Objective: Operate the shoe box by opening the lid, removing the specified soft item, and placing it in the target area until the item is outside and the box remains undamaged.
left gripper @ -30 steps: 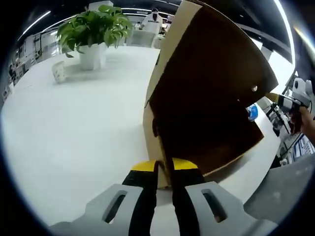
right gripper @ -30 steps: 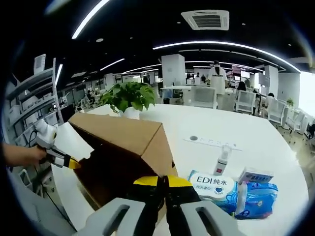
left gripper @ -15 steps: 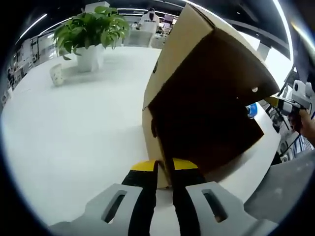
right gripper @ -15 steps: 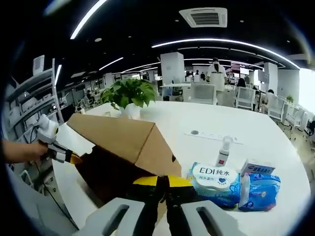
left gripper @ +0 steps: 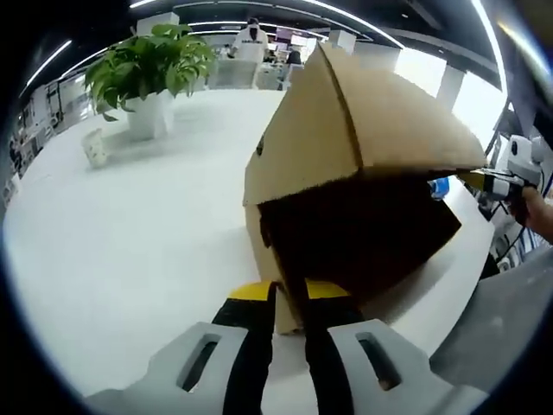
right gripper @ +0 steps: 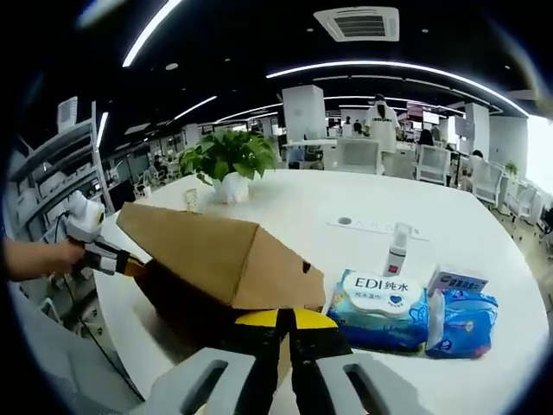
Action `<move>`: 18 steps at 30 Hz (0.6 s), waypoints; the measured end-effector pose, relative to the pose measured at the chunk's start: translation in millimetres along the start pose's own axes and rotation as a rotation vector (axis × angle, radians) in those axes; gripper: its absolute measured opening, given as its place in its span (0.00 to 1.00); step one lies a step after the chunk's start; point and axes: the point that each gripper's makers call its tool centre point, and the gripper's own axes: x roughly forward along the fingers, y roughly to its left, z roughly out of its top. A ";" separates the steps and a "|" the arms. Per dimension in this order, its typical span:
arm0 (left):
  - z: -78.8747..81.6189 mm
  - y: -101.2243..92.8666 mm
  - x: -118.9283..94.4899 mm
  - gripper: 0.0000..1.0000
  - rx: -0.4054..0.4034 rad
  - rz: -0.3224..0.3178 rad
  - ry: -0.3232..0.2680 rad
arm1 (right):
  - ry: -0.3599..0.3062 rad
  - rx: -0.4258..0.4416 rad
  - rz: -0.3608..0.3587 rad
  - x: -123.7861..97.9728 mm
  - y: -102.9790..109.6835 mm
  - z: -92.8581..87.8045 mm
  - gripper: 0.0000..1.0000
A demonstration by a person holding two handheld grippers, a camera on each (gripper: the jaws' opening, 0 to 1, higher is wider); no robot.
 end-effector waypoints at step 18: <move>18.4 -10.1 -24.0 0.14 0.050 -0.039 -0.092 | 0.051 -0.059 0.048 -4.8 8.8 -16.1 0.00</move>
